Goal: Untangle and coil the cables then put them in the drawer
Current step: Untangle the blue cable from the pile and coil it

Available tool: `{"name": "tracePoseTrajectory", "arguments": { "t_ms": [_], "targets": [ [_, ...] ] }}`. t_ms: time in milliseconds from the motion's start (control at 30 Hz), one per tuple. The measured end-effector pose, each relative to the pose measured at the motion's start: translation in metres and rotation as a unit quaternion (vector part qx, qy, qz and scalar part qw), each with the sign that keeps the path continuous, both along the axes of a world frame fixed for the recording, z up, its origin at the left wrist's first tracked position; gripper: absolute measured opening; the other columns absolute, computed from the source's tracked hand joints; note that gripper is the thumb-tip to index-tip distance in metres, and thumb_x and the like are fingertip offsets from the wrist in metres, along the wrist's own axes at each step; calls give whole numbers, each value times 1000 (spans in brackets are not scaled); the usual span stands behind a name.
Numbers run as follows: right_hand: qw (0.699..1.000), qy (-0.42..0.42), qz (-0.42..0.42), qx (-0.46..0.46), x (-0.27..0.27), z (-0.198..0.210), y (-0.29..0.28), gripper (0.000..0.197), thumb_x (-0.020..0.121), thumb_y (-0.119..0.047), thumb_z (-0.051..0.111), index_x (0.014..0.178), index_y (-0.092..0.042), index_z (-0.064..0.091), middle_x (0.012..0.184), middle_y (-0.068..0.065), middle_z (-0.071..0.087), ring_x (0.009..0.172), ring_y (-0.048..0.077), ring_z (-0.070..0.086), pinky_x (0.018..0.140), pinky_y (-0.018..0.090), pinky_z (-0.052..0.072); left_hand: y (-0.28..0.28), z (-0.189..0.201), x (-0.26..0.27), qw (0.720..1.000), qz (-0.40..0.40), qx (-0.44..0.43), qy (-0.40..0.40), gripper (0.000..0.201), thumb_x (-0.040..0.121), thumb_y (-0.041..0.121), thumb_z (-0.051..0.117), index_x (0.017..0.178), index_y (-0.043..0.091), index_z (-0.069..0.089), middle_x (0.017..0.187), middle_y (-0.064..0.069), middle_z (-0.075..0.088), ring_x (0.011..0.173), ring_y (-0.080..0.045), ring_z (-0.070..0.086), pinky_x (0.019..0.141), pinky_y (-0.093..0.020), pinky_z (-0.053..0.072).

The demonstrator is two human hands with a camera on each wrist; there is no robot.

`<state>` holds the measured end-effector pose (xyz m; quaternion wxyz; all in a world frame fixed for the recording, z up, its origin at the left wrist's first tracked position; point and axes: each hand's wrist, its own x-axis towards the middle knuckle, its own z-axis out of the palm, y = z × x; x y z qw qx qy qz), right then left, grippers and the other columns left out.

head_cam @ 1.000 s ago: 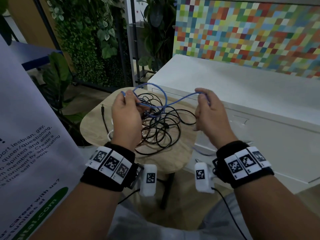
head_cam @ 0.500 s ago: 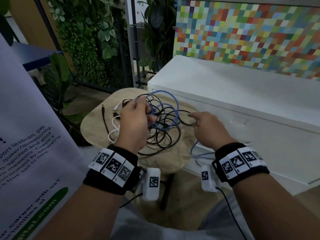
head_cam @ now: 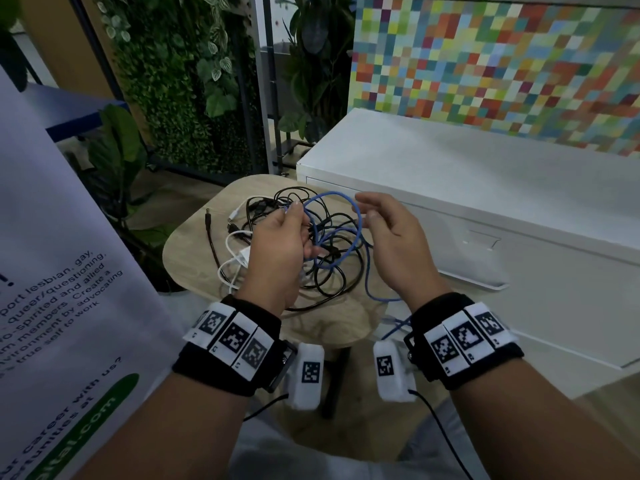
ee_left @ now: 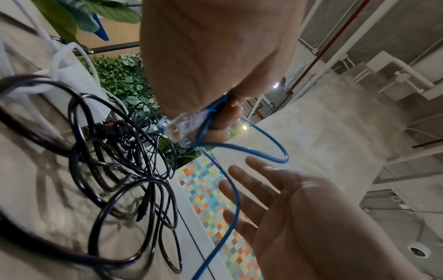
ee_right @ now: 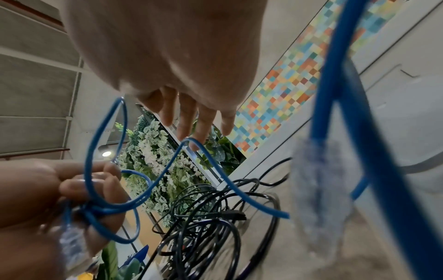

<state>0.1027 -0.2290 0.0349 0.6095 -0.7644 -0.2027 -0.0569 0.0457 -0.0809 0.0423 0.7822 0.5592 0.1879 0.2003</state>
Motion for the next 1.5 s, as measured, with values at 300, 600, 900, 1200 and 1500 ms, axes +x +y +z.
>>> {"name": "tracePoseTrajectory", "arguments": {
  "t_ms": [300,600,900,1200,1500],
  "targets": [
    [983,54,25,-175,0,-1,-3,48,85,8,43,80,-23,78,78,-5,69,57,4,58,57,24,43,6,10,-8,995,-49,-88,2,43,113,36,37,77,16,47,52,4,27,41,-12,24,46,-26,39],
    [945,-39,46,-320,-6,-10,-13,16,88,-8,58,88,-24,62,138,0,48,136,20,45,103,28,36,27,19,-8,995,1,-95,-12,41,112,36,41,75,19,46,53,5,27,40,-10,24,44,-24,38],
    [986,77,136,52,-32,10,16,32,104,-6,47,132,-20,54,98,8,78,102,22,73,104,44,52,3,4,0,997,50,62,-12,41,112,34,40,77,15,44,53,8,38,40,-7,43,49,-29,45],
    [985,80,107,109,-22,9,16,19,107,-1,46,116,-8,62,64,13,49,50,21,52,63,47,62,12,9,-4,999,-26,-25,16,42,111,35,42,75,17,48,50,4,28,39,-11,25,46,-28,37],
    [957,253,102,95,-5,2,5,22,107,-7,49,100,-16,67,70,7,50,40,13,35,39,23,38,25,11,-15,957,-217,-194,-7,52,109,37,32,67,18,55,48,8,22,35,-8,17,38,-23,29]
  ]
}}
